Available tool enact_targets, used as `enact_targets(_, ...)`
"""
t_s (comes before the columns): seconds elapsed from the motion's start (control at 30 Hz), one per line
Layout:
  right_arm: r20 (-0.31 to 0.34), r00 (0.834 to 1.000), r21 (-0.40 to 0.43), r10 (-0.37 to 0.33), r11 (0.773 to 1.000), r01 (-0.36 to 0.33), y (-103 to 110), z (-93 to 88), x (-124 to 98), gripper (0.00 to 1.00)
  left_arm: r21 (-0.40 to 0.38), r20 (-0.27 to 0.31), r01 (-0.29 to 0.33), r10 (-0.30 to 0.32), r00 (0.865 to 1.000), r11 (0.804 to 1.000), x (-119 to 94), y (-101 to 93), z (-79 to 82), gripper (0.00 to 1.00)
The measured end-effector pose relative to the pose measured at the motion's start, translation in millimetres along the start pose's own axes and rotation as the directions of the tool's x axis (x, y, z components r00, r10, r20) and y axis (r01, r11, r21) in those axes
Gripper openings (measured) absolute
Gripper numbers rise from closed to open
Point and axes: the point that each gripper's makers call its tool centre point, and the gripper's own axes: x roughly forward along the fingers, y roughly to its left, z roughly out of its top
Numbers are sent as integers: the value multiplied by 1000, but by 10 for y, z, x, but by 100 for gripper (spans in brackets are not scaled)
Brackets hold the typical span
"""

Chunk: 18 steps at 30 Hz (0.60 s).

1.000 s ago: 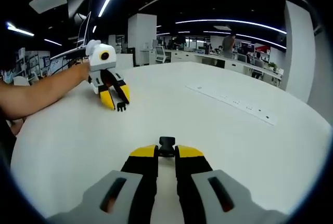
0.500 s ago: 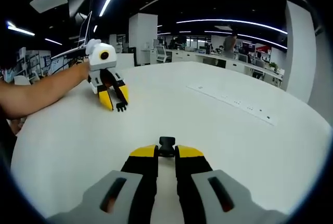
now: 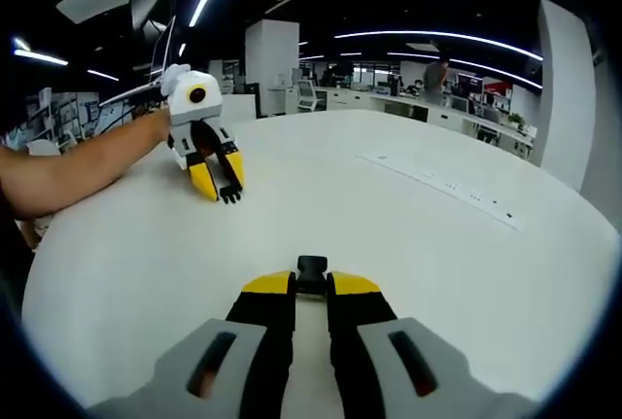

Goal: Snap the two parts of the plastic buckle together until the buckle closes and remains connected.

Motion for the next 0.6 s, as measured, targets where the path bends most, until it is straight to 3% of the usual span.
enact_targets(0.6,-10,1000,1,9,1000,-9,-8,-22,16,12,-24,1,-9,9,1000,1000,-7,-11,-20,13)
